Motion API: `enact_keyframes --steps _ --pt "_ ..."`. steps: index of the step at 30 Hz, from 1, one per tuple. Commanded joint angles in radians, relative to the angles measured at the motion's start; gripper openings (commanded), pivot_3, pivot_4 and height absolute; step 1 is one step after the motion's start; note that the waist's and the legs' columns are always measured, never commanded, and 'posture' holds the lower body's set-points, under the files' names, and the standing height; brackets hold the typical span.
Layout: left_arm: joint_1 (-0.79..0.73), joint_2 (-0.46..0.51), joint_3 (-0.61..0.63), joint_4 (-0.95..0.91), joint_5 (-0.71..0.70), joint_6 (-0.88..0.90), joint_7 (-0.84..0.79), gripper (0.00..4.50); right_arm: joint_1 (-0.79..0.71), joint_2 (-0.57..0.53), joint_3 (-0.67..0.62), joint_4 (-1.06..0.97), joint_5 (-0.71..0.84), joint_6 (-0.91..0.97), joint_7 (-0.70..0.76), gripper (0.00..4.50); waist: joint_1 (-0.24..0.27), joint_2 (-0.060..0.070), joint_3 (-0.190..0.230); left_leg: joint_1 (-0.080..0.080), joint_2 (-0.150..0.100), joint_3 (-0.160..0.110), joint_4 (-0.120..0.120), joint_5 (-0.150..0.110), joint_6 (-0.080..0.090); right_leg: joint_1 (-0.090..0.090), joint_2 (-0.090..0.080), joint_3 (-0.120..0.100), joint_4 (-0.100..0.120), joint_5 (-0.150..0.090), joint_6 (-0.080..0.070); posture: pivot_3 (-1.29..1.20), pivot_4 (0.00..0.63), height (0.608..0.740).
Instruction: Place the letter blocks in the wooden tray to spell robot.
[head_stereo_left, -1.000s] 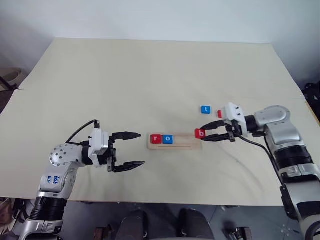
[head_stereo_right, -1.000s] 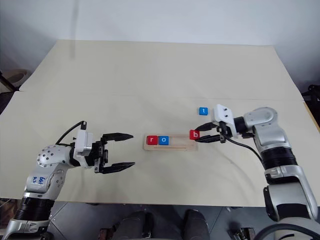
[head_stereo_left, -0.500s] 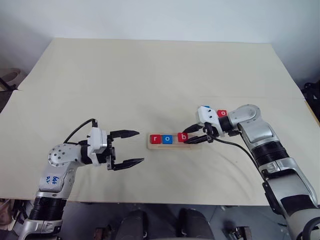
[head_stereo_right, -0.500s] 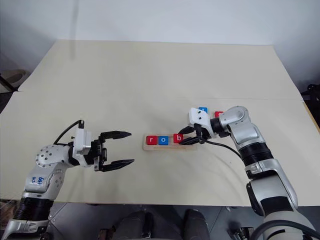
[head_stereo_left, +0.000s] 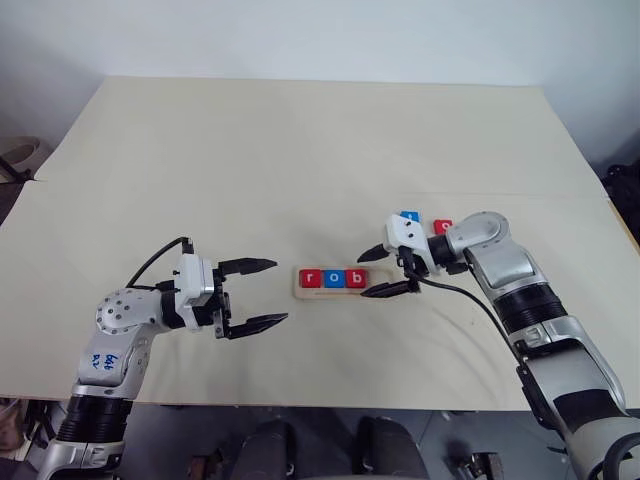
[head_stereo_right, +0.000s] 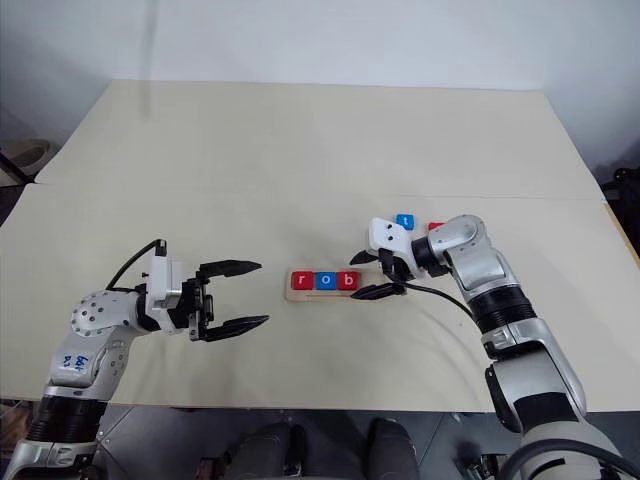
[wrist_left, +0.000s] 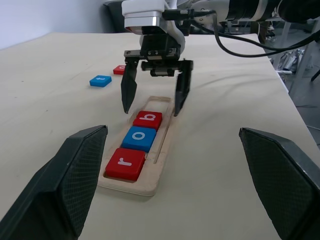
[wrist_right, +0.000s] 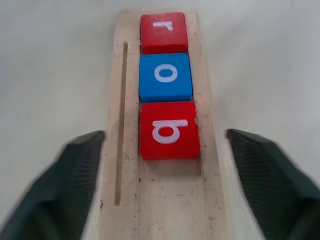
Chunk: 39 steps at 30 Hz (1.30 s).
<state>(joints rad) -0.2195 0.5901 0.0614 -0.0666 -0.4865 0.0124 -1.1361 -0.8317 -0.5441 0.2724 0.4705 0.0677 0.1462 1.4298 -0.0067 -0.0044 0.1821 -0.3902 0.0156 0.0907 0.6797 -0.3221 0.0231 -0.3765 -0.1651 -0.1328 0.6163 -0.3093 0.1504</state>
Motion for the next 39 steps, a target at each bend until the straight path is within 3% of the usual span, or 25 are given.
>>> enact_keyframes --steps 1,5,10,14,39 --pt "0.009 0.005 0.020 -0.034 -0.006 -0.013 0.005 4.50 0.017 -0.041 -0.052 -0.083 0.053 0.043 0.014 4.03 0.002 0.000 0.000 0.000 0.000 0.000 0.000 0.000 0.000 0.000 0.000 0.000 0.000 0.000 0.000 0.00 0.150 0.740" --pt "0.008 0.003 0.018 -0.025 -0.004 -0.018 0.003 4.50 0.055 -0.085 -0.057 -0.092 0.048 0.044 0.009 3.09 0.004 0.000 0.000 0.000 0.000 0.000 0.000 0.000 0.000 0.000 0.000 0.000 0.000 0.000 0.000 0.00 0.150 0.740" --pt "0.001 -0.001 0.014 -0.016 -0.001 -0.022 0.001 4.50 0.071 -0.077 -0.037 -0.049 0.013 -0.018 -0.021 1.26 -0.001 0.000 0.000 0.000 0.000 0.001 0.000 0.000 0.000 0.000 0.000 0.000 0.000 0.000 0.000 0.00 0.150 0.740" --pt "-0.005 -0.001 0.012 -0.012 0.002 -0.024 0.000 4.50 0.066 -0.045 -0.021 -0.038 -0.004 -0.027 -0.042 0.06 -0.006 0.000 0.000 0.000 0.000 0.001 -0.001 0.000 0.000 0.000 0.000 0.000 0.000 0.000 0.000 0.00 0.150 0.740" --pt "-0.024 -0.010 0.010 0.008 0.014 -0.032 0.013 4.50 0.050 0.022 -0.014 -0.078 0.003 0.014 -0.082 0.06 -0.006 0.000 0.000 0.000 0.000 0.000 0.000 0.000 0.000 0.000 0.000 0.000 0.000 0.000 0.000 0.00 0.150 0.740"
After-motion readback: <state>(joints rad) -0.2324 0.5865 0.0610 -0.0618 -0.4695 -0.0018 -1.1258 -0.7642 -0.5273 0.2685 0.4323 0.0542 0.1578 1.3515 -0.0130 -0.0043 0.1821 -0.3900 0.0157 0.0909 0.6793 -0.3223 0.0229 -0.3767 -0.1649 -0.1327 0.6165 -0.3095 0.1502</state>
